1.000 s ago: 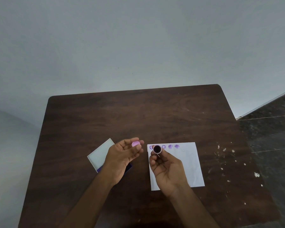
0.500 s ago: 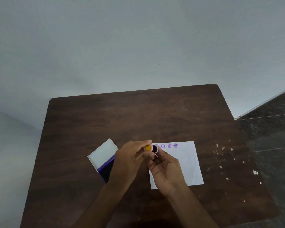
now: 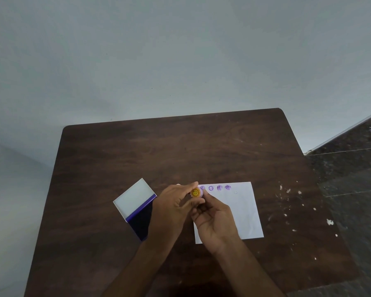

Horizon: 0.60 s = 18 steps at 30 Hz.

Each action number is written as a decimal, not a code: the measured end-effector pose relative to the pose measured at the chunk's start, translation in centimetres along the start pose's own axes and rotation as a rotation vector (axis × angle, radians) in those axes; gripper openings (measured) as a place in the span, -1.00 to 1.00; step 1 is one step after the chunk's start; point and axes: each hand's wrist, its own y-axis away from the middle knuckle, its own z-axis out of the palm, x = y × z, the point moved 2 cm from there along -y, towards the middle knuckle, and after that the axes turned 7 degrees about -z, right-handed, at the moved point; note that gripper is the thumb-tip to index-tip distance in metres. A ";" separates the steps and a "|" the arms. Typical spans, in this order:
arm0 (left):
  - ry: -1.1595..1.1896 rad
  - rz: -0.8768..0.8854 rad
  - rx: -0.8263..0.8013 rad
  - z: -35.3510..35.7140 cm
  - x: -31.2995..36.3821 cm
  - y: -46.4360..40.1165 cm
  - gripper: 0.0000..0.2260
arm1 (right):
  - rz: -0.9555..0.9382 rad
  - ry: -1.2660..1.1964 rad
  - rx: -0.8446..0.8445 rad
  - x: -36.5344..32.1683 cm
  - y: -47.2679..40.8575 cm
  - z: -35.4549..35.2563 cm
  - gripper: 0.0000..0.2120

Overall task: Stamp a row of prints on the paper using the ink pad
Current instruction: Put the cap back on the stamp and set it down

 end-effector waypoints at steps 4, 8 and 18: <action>-0.011 -0.045 -0.001 0.3 -0.4 0.1 -0.71 | -0.001 0.011 -0.004 0.2 -0.1 -0.1 -0.73; 0.039 -0.072 0.014 0.1 -0.6 0.0 -0.73 | -0.001 0.044 -0.051 0.1 -0.1 -0.1 -0.80; 0.011 -0.208 -0.182 -1.0 -1.2 -2.0 -0.76 | -0.018 0.310 -0.238 -1.4 -1.3 0.2 -0.74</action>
